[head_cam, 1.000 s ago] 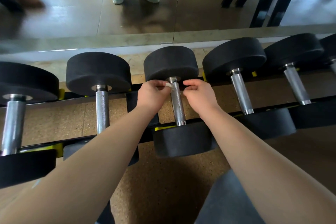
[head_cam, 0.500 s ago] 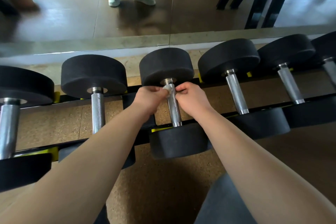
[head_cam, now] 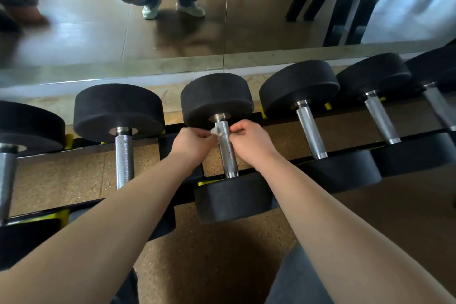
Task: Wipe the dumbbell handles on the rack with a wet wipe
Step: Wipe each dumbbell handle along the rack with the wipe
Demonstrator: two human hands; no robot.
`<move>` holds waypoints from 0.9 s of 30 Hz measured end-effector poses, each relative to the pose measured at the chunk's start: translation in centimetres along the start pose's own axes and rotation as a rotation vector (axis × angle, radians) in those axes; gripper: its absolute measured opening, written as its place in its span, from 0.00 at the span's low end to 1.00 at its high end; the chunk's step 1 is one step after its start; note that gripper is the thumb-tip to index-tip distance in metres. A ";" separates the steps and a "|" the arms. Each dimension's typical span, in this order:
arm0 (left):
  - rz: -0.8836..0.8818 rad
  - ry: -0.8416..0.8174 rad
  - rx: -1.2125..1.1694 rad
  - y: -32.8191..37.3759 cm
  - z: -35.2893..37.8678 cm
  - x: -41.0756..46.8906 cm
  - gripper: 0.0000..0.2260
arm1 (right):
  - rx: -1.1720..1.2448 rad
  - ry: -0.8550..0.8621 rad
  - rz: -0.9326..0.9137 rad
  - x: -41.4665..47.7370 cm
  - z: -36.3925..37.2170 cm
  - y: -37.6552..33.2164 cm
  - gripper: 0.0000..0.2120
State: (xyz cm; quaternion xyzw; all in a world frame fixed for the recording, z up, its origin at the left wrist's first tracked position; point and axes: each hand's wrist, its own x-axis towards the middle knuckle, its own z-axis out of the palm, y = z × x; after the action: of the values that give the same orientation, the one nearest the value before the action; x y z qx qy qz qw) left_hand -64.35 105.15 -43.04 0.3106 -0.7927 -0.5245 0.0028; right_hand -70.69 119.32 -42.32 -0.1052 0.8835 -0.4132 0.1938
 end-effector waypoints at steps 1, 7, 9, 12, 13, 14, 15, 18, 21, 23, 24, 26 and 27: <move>0.007 -0.081 0.115 -0.1 -0.3 -0.4 0.06 | -0.005 -0.002 0.004 0.0 0.0 0.1 0.15; -0.043 -0.397 0.503 0.1 -0.3 -1.9 0.08 | -0.048 -0.018 -0.012 -0.4 0.4 -0.1 0.20; -0.064 -0.299 0.396 0.2 0.2 -0.9 0.05 | -0.048 -0.017 -0.014 -0.4 0.3 -0.1 0.19; -0.053 -0.100 0.084 0.3 0.6 1.0 0.06 | -0.034 -0.026 -0.016 -0.5 0.1 -0.1 0.19; -0.028 -0.070 0.039 0.3 0.6 1.4 0.05 | -0.027 -0.027 -0.014 -0.5 0.1 0.0 0.19; 0.001 -0.073 0.045 0.2 0.5 1.6 0.05 | -0.023 -0.027 -0.014 -0.5 0.1 0.0 0.19; 0.025 -0.102 0.075 0.1 0.4 1.8 0.05 | -0.025 -0.026 -0.016 -0.4 0.1 0.0 0.19; 0.010 -0.390 0.317 -0.2 -0.6 1.6 0.03 | -0.033 -0.028 -0.018 -0.2 0.0 0.1 0.19; 0.008 -0.636 0.578 -0.2 -1.2 0.7 0.05 | -0.024 -0.038 -0.005 0.0 0.1 0.2 0.19; 0.019 -0.552 0.518 -0.1 -0.8 0.9 0.05 | -0.020 -0.032 0.006 0.1 0.1 0.3 0.19; 0.000 -0.457 0.394 -0.2 -0.4 1.4 0.05 | -0.018 -0.028 0.011 0.2 0.2 0.4 0.19; -0.059 -0.245 0.062 -0.6 0.4 3.0 0.06 | -0.011 -0.024 0.024 0.3 0.3 0.4 0.18; -0.067 -0.189 -0.051 -0.8 0.5 3.8 0.07 | -0.003 -0.025 0.031 0.3 0.3 0.4 0.18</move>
State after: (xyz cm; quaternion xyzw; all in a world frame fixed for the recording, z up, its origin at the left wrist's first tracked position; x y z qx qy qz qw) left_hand -67.20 103.46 -45.15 0.2857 -0.7650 -0.5715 -0.0815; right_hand -70.88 119.25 -42.86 -0.0967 0.8833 -0.4074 0.2110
